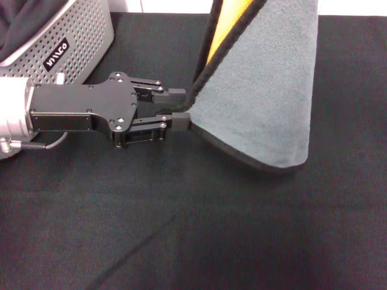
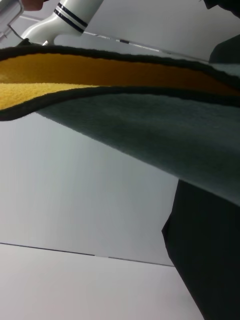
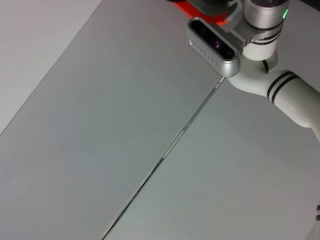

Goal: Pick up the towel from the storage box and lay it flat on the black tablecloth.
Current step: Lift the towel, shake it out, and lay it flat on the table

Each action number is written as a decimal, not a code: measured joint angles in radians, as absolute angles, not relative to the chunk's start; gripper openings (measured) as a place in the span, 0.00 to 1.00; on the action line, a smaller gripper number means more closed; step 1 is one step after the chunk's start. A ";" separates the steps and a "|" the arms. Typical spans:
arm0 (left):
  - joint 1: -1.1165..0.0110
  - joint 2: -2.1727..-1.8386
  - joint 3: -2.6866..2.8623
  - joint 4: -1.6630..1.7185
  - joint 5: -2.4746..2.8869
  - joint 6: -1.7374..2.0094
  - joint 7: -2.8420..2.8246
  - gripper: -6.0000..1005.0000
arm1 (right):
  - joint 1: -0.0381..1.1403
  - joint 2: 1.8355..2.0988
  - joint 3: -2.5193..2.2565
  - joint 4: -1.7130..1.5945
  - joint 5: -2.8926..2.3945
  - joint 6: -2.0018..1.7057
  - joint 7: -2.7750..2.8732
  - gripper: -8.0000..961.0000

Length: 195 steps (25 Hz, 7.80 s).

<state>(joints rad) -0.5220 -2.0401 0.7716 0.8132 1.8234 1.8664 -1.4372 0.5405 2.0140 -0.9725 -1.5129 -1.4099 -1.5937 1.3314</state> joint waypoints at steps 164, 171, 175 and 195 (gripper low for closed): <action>-0.435 -1.934 1.023 1.143 0.909 2.031 -1.850 0.03 | 0.568 2.014 -1.210 -0.698 -1.499 -1.999 1.180 0.42; -0.445 -1.933 1.003 1.130 0.908 2.031 -1.850 0.03 | 0.551 2.008 -1.204 -0.694 -1.495 -1.997 1.169 0.41; -0.445 -1.926 0.999 1.125 0.910 2.031 -1.850 0.03 | 0.541 2.007 -1.168 -0.693 -1.491 -2.020 1.161 0.41; -0.445 -1.911 0.997 1.123 0.911 2.031 -1.843 0.03 | 0.556 2.014 -1.165 -0.686 -1.506 -1.970 1.147 0.32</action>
<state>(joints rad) -0.4449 -1.9106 0.9970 1.1228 0.9113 2.0309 -1.8428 0.5557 2.0141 -1.1654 -0.6855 -1.5062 -1.9699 1.1472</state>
